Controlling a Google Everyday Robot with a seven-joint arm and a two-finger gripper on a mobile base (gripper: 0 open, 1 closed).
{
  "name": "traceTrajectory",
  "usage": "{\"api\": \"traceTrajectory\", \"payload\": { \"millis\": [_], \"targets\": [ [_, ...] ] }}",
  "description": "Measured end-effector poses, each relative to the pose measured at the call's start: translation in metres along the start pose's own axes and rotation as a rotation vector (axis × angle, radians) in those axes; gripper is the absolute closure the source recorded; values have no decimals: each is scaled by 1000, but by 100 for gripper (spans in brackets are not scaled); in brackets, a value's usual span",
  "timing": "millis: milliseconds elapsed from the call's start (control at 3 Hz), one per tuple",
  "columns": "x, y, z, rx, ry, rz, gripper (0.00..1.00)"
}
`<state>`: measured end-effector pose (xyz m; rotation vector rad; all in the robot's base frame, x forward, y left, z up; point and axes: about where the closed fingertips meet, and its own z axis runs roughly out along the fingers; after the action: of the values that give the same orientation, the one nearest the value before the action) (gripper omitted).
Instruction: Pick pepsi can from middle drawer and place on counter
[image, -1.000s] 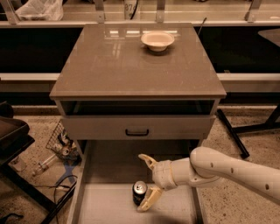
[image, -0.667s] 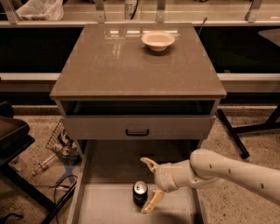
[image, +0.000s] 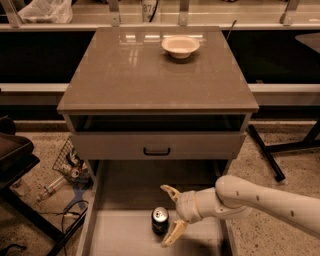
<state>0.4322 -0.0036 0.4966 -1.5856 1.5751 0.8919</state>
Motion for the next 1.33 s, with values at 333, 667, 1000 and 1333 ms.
{"api": "traceTrajectory", "payload": {
  "millis": [333, 667, 1000, 1333],
  "targets": [
    [8, -15, 35, -1, -56, -10, 0],
    [16, -24, 54, -4, -67, -26, 0],
    [32, -30, 61, -5, -56, -39, 18],
    [53, -36, 56, 12, -50, -46, 40]
  ]
}}
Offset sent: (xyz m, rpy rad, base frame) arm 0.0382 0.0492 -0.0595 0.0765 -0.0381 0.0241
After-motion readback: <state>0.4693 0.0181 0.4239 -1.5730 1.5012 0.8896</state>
